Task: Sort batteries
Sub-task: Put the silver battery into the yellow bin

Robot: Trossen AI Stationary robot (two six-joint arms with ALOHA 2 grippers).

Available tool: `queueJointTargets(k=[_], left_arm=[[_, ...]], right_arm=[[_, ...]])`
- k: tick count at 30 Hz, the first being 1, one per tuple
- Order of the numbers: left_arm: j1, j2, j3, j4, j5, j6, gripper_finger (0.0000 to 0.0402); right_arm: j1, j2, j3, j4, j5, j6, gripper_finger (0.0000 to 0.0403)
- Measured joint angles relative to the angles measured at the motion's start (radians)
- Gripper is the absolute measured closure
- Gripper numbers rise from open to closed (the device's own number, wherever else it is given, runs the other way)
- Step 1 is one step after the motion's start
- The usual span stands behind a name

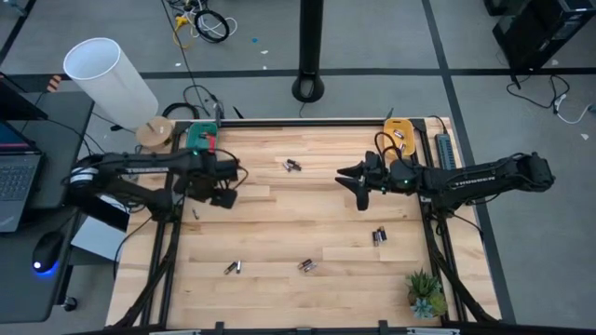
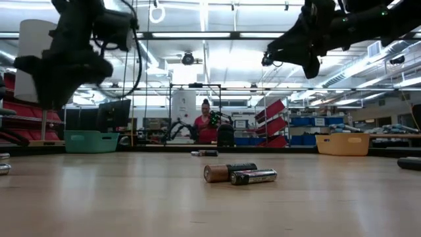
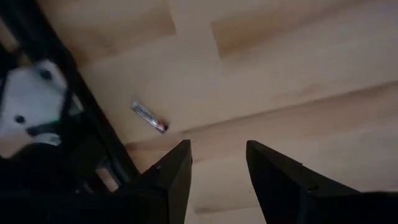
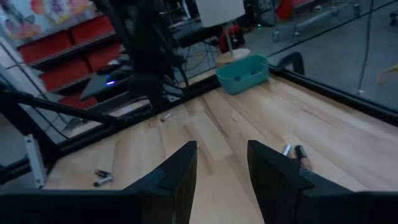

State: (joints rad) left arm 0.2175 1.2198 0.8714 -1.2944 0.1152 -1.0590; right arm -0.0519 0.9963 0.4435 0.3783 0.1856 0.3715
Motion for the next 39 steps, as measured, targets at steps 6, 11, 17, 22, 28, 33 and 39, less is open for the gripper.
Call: queueJointTargets(k=[6, 11, 17, 22, 28, 33, 39], left_arm=[[-0.034, 0.075, -0.103, -0.006, 0.107, 0.035, 0.0237], [-0.036, 0.084, -0.152, 0.018, 0.119, 0.035, 0.0237], [-0.02, 0.084, -0.153, 0.028, 0.115, 0.036, 0.0237], [-0.027, 0.102, -0.141, 0.016, 0.134, 0.114, 0.0245], [-0.081, 0.213, -0.025, 0.004, 0.151, 0.221, 0.0271], [-0.088, 0.356, 0.053, -0.01, 0.101, 0.288, 0.0274], [-0.088, 0.53, 0.056, -0.055, 0.116, 0.436, 0.0264]], right_arm=[[0.03, 0.0, 0.0, 0.003, -0.003, 0.002, 0.0253], [0.044, 0.0, 0.0, 0.003, 0.0, 0.003, 0.0253], [0.044, 0.0, 0.0, 0.003, 0.004, 0.003, 0.0253], [0.044, 0.0, 0.0, 0.003, 0.005, 0.003, 0.0253], [0.021, 0.0, 0.0, 0.012, 0.005, 0.0, 0.0253], [0.01, 0.0, 0.0, 0.042, 0.005, 0.003, 0.0253], [0.031, 0.0, 0.0, 0.048, 0.005, 0.027, 0.0253]])
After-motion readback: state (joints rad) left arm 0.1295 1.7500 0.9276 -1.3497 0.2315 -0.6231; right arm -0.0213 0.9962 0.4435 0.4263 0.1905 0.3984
